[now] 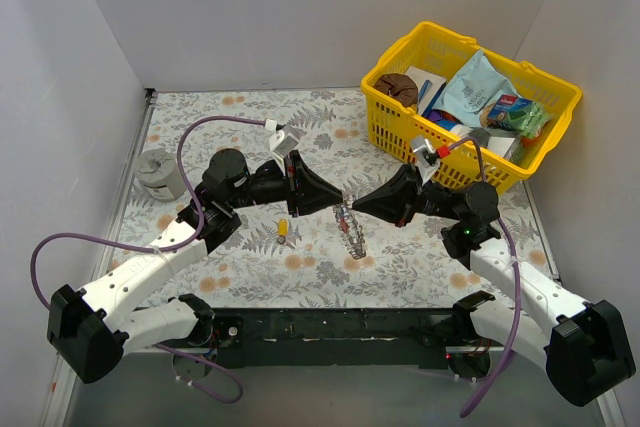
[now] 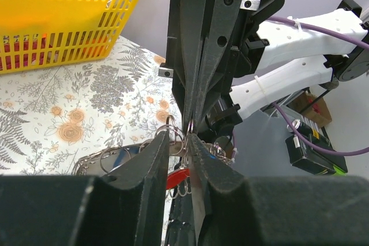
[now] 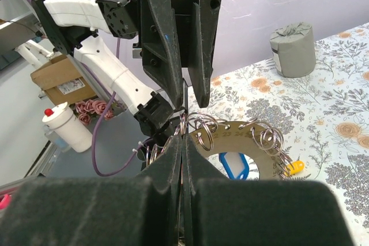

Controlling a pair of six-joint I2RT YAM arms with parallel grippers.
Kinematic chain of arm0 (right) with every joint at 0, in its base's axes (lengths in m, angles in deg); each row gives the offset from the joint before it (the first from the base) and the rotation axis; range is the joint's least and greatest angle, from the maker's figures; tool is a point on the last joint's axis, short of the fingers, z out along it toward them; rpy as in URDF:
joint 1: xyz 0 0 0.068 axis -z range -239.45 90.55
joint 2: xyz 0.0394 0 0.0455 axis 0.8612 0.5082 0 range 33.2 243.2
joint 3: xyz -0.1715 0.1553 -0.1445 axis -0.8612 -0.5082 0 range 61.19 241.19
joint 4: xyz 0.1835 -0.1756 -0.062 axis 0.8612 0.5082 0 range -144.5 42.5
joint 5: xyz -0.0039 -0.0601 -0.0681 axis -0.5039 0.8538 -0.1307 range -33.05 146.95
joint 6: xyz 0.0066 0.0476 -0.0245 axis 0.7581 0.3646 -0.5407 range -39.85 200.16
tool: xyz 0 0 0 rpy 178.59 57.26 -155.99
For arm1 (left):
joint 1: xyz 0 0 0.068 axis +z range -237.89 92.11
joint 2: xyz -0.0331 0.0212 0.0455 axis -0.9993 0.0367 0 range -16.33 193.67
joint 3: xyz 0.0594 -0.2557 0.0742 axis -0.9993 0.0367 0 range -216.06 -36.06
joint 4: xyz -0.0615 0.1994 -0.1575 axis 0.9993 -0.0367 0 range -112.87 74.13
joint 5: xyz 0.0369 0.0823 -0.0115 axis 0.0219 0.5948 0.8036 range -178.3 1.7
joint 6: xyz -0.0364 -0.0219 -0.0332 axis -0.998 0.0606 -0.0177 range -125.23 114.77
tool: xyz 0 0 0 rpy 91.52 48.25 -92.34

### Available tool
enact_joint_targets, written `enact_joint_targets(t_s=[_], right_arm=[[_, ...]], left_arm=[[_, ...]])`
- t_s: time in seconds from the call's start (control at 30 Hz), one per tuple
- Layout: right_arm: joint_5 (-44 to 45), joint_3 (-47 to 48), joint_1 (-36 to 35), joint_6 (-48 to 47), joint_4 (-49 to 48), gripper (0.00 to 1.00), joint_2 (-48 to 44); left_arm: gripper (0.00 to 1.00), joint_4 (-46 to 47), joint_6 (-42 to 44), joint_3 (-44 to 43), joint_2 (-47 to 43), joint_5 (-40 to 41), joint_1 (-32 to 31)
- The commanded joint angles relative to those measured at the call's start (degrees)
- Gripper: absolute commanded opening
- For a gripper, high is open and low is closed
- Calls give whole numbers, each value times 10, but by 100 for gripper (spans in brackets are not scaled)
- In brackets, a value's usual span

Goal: Put the keys on the keyring

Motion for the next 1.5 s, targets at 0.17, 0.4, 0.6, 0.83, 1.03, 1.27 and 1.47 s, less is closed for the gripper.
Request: enact_joint_targets(t_s=[0.17,0.4,0.6,0.83,1.03,1.27,1.47], right_arm=[[11,5,1,13,-59,1,2],[9,6,1,14,-56,1,3],[8,8,1,15,-59,1,4],[2,8,1,17,-66,1,1],[-5,10,1,18,-65,1,2],[-7,12,2,18,-64,1,3],[-10,12,1,19,-68,1,5]], left_arm=[[14,4,2,-13,0,-26,-3],[7,3,1,-19,-5,-25,-6],[9,17,-3,-18,-24,-38,-6],[15,18,-9,-25,-6,-78,-6],[20,14,-3,-24,2,-71,-6],[26,7,7,-24,4,-54,-6],[29,10,14,-20,-2,-39,-6]])
